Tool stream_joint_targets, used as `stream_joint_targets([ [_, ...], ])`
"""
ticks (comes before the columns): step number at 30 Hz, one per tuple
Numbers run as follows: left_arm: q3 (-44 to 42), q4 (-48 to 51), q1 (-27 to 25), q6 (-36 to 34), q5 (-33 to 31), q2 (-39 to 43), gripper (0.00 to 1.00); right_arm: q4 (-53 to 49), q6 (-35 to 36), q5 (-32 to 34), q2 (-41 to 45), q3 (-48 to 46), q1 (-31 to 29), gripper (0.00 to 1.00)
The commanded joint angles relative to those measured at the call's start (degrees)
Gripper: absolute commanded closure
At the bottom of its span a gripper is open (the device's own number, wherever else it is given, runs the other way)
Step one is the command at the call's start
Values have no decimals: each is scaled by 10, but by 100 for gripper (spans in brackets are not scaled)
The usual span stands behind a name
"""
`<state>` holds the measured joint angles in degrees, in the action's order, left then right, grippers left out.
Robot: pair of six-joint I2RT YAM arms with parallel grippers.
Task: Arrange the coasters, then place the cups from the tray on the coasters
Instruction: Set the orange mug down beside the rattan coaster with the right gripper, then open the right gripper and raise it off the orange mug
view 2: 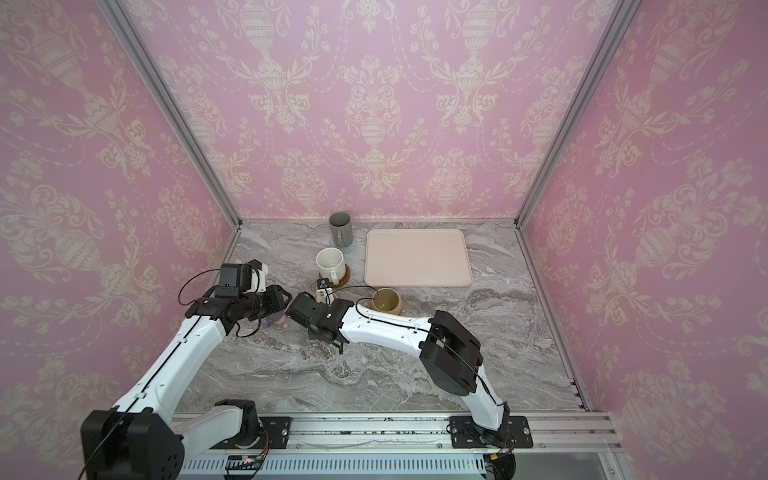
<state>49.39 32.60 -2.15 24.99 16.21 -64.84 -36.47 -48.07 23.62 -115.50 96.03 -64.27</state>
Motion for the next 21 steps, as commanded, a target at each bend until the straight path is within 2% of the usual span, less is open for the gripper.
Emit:
stream_joint_targets([
  [1,8,27,-5,-4,-1,11,55,2,13,53,57,-28,1,69],
  [7,29,46,-4,-17,-18,6,55,19,36,60,127,-91,32,68],
  [14,69,50,-5,-21,-27,-22,55,50,83,45,220,-166,103,67],
  [18,100,47,-5,-24,-22,-50,54,64,129,16,270,-200,160,65],
  [21,124,37,-5,-29,-17,-77,54,84,163,-39,308,-232,222,64],
])
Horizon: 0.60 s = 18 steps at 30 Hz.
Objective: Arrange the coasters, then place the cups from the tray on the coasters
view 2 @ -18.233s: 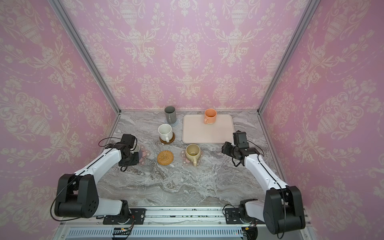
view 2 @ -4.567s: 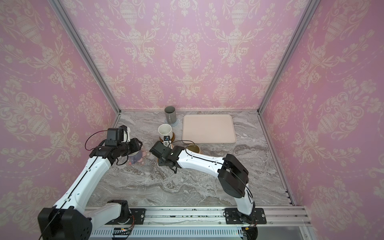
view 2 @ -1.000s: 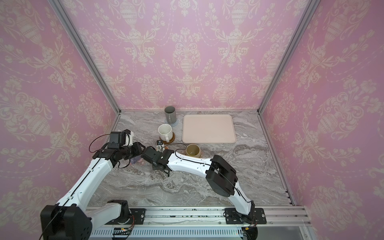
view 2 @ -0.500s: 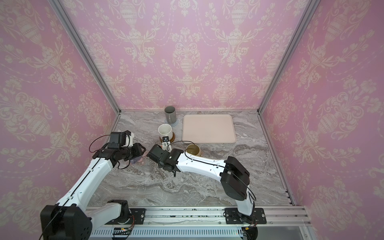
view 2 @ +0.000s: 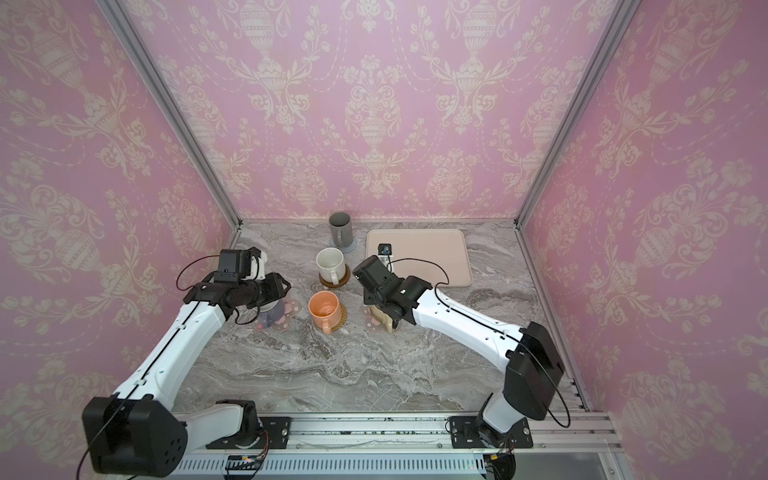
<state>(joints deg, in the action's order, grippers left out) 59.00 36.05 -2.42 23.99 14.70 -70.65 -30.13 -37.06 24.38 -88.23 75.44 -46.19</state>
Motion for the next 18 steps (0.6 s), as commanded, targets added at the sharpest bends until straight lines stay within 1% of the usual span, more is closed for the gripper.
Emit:
stream_joint_targets([
  [1,34,-5,-2,-22,1,-27,54,29,59,-68,45,-36,64,64],
  [3,41,-33,-1,-29,2,-40,54,52,75,-116,67,-62,116,63],
  [6,39,-94,1,-40,-6,-55,53,89,104,-158,90,-108,183,61],
  [8,45,-120,8,-49,-11,-72,52,101,126,-186,95,-118,227,59],
  [14,74,-180,35,-92,-1,-148,51,135,222,-249,75,-135,339,56],
  [18,53,-251,67,-97,3,-182,49,183,250,-279,61,-162,399,55],
])
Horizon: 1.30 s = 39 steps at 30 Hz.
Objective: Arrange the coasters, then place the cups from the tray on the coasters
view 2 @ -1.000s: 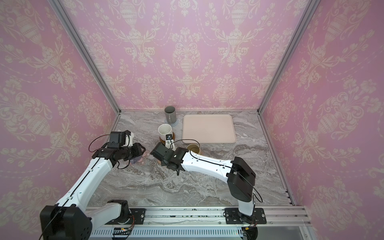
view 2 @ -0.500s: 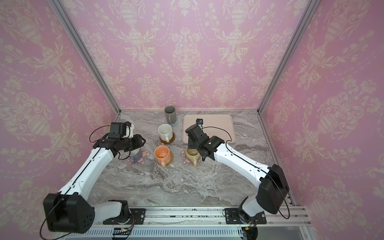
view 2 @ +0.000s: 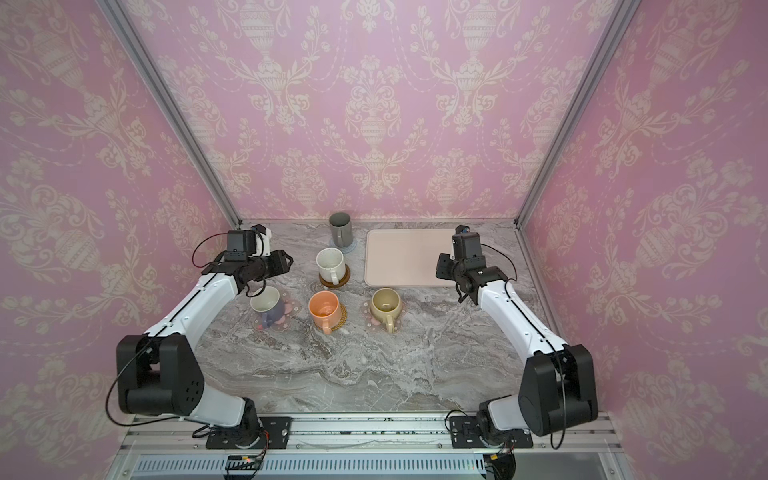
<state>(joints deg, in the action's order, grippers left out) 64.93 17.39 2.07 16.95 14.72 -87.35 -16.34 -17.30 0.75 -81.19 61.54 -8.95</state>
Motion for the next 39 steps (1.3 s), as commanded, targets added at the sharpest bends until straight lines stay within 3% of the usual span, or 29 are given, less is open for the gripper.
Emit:
stream_joint_targets([
  [1,-10,-75,31,-28,7,-20,49,60,56,-46,-9,-34,38,54],
  [7,-75,-174,63,-59,-22,-37,45,184,68,-63,8,-117,106,48],
  [12,-119,-224,63,-100,-49,-63,44,250,64,-84,6,-155,150,37],
  [16,-173,-313,63,-113,-53,-68,41,312,64,-80,5,-190,160,33],
  [22,-184,-330,64,-129,-15,-87,32,403,52,-81,-12,-238,161,29],
  [25,-204,-357,64,-128,-9,-81,30,401,47,-89,-23,-237,162,25],
  [31,-192,-337,64,-132,1,-68,29,388,58,-91,-29,-229,162,21],
  [39,-134,-227,64,-143,15,-23,27,377,67,-97,-19,-234,162,19],
])
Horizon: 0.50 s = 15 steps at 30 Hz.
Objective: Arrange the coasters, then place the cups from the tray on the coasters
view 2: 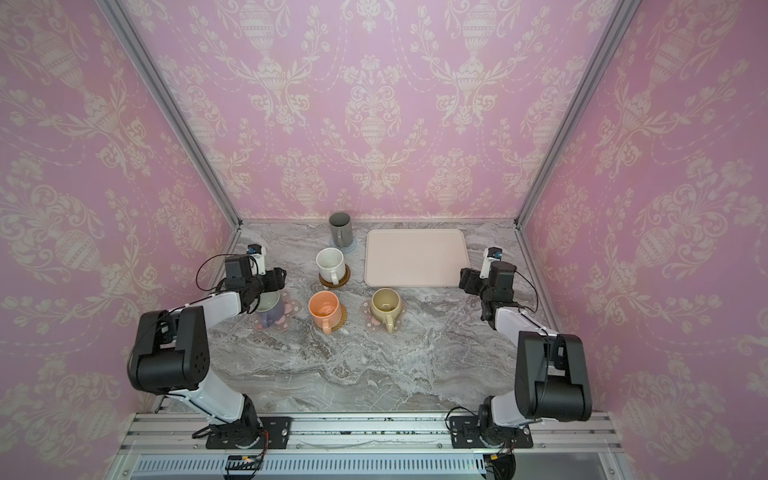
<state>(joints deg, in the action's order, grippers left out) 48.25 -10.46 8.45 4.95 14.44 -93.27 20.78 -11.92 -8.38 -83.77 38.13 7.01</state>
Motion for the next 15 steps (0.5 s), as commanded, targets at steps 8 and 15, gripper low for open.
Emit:
stream_joint_targets([
  [8,86,77,1,-46,-7,23,25,24,27,-11,-9,-5,2,19],
  [15,68,-2,42,-23,-11,-35,25,100,27,2,-12,-56,2,13],
])
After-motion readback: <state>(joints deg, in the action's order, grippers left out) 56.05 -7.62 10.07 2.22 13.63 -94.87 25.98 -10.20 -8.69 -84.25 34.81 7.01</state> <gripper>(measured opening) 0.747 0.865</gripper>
